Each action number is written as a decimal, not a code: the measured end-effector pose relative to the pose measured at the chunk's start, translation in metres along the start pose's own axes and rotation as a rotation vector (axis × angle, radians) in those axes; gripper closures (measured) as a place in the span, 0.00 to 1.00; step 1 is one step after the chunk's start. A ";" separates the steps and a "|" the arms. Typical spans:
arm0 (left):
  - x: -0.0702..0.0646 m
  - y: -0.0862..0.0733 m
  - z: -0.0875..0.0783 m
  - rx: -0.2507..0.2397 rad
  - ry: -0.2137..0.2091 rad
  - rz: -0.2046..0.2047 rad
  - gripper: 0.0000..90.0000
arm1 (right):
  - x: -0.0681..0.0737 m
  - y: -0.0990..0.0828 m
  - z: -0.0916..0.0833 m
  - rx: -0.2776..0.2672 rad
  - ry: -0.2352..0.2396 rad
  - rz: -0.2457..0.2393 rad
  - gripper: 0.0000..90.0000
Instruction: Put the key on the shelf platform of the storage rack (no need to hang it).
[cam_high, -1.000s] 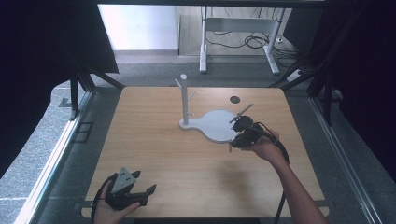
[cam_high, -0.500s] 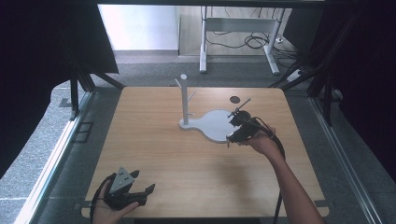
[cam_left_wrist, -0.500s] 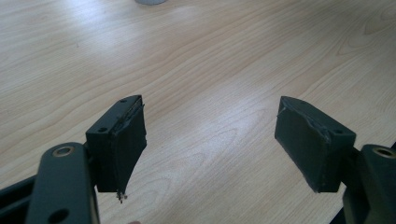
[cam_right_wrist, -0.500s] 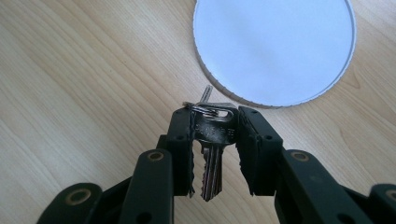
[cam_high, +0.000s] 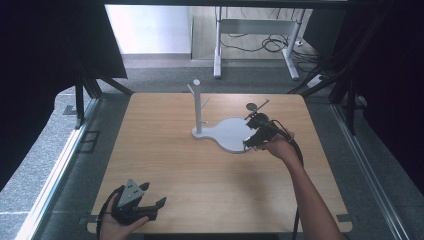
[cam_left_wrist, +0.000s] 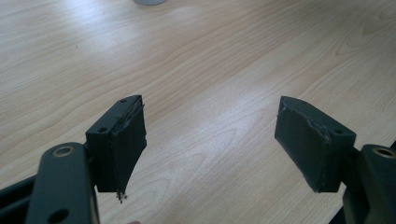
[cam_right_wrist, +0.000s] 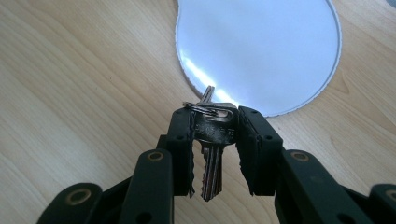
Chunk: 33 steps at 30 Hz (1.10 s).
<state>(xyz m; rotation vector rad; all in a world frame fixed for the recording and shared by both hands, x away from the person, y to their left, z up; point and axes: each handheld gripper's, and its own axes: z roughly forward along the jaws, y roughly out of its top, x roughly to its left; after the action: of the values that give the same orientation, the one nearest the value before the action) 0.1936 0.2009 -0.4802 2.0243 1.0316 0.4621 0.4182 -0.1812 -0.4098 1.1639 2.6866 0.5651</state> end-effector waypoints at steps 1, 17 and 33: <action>0.000 0.000 0.000 0.000 0.000 0.000 0.28 | -0.001 0.001 0.001 -0.001 0.003 0.001 0.76; 0.002 0.000 -0.002 -0.004 0.004 -0.003 0.28 | -0.012 0.016 0.007 -0.008 0.002 0.030 0.76; 0.003 0.000 -0.005 -0.016 -0.002 -0.009 0.28 | -0.015 0.033 0.020 -0.015 0.006 0.040 0.76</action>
<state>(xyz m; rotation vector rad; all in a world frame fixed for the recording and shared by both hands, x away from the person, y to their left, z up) 0.1924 0.2062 -0.4773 2.0052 1.0321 0.4618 0.4566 -0.1660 -0.4154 1.2169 2.6654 0.5944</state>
